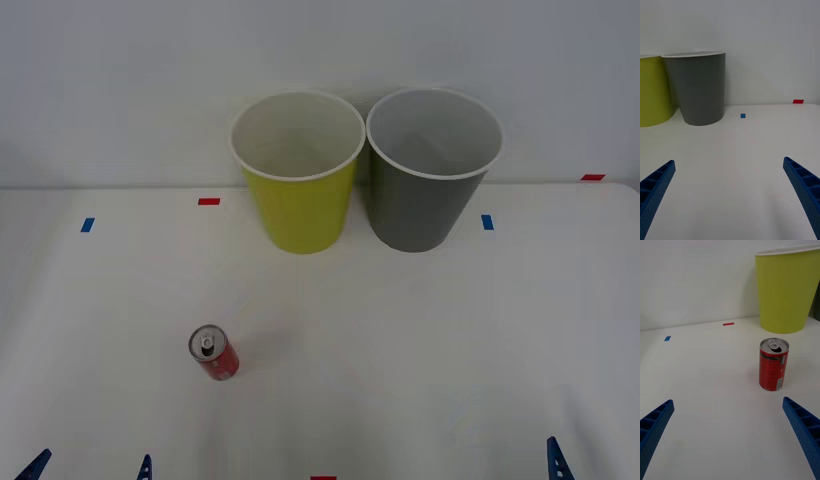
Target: Put cans in the gray bin and PET bottles in the light green bin.
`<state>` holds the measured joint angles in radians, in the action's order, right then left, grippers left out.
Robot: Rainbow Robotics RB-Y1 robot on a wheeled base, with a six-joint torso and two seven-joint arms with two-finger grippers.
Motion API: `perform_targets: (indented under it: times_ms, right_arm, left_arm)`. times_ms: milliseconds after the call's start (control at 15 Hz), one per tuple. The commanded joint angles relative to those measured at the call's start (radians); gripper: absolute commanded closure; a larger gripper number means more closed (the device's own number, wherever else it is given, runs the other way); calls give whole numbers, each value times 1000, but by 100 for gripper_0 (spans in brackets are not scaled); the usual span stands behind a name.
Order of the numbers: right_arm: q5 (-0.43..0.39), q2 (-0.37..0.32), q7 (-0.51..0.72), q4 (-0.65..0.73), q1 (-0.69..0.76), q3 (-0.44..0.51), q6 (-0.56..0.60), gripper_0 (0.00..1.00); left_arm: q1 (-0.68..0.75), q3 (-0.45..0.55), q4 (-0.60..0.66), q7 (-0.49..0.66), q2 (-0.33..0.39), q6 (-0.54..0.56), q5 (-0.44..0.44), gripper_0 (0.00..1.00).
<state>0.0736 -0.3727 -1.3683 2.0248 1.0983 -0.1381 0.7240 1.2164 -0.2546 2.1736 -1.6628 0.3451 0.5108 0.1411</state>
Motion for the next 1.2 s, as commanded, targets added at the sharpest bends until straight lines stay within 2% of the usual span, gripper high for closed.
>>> perform_targets:
  times_ms: [67, 867, 933, 1000, 1200]
  right_arm:
    - [0, 0, 0, 0, 0, 0, 0, 0]
    - [0, 0, 0, 0, 0, 0, 0, 0]
    - [0, 0, 0, 0, 0, 0, 0, 0]
    - [0, 0, 0, 0, 0, 0, 0, 0]
    - [0, 0, 0, 0, 0, 0, 0, 0]
  left_arm:
    - [0, 0, 0, 0, 0, 0, 0, 0]
    - [0, 0, 0, 0, 0, 0, 0, 0]
    - [-21, -2, -38, 0, 8, -12, 2, 0]
    - [-32, 3, -55, 0, 28, 17, -5, 0]
    - [-97, 15, -58, 11, 175, 46, 9, 0]
